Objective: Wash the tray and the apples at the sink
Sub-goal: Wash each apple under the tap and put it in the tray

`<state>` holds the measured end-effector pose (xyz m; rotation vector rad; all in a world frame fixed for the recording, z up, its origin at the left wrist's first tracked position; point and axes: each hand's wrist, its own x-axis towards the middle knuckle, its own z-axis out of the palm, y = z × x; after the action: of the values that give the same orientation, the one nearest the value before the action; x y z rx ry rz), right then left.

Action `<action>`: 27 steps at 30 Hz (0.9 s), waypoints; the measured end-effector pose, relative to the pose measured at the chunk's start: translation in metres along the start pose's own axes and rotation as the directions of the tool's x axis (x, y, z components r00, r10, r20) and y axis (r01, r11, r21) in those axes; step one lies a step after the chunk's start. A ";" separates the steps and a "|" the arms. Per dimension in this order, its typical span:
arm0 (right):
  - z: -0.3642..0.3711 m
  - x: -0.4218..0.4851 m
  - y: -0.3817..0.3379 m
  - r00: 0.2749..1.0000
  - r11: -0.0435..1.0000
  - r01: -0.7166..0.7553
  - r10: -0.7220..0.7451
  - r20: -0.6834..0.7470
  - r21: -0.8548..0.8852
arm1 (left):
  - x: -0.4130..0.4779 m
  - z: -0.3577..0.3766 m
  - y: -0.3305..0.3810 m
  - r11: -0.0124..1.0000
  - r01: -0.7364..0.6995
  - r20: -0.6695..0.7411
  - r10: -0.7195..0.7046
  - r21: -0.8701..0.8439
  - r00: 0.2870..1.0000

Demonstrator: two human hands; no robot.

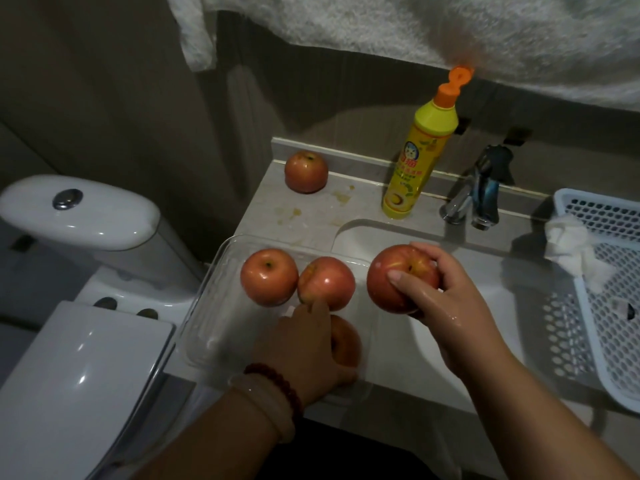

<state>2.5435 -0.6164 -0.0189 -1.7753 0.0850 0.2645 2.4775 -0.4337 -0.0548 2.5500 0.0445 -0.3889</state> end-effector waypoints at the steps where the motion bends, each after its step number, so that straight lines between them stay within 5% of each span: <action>1: 0.002 0.000 0.000 1.000 1.000 0.005 -0.005 0.003 -0.001 | -0.001 0.001 0.000 1.000 -0.003 0.000 0.003 0.002 1.000; 13: 0.022 -0.002 -0.010 0.992 0.998 0.057 -0.054 0.111 -0.028 | -0.022 -0.038 -0.054 0.971 0.187 -0.145 -0.165 0.151 0.976; 21: 0.045 -0.006 -0.011 0.965 0.996 0.073 -0.084 0.250 0.050 | -0.024 -0.046 -0.065 0.972 0.177 -0.198 -0.145 0.154 0.969; 27: 0.051 -0.012 -0.004 0.955 0.997 0.061 -0.072 0.289 0.044 | -0.023 -0.050 -0.077 0.986 0.148 -0.113 -0.138 0.082 0.984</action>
<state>2.5266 -0.5674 -0.0221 -1.6838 -0.1799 0.4695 2.4605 -0.3412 -0.0480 2.6638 0.2573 -0.3150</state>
